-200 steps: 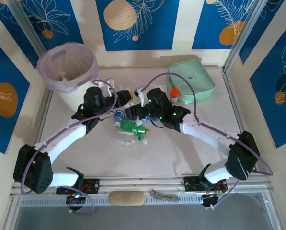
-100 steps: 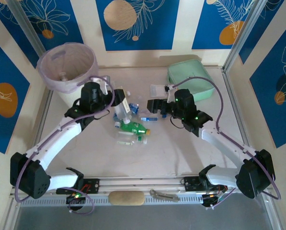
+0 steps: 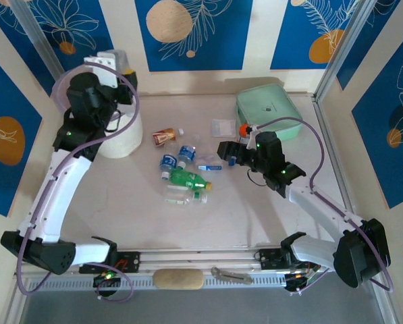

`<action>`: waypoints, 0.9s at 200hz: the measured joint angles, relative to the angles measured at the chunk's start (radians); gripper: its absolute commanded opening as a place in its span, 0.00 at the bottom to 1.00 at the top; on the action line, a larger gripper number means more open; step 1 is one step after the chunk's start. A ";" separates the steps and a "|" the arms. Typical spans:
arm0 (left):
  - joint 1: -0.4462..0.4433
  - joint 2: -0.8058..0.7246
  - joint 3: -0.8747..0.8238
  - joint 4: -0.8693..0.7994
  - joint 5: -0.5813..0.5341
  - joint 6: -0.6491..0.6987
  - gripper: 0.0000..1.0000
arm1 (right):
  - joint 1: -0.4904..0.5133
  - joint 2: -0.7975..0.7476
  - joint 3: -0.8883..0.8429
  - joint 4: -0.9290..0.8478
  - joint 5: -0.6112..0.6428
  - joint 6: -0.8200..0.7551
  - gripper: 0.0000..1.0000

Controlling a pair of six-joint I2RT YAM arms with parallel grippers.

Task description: Put the plastic bottles in the bin

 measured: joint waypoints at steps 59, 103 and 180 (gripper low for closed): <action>0.207 0.077 0.077 0.039 -0.016 0.078 0.41 | 0.000 -0.007 -0.001 0.010 0.000 0.015 0.94; 0.271 0.201 0.148 0.017 0.005 0.078 0.41 | 0.001 -0.037 -0.016 0.019 0.004 0.024 0.94; 0.291 0.493 0.465 -0.297 0.185 0.047 0.43 | 0.006 -0.102 -0.045 0.014 0.024 0.026 0.94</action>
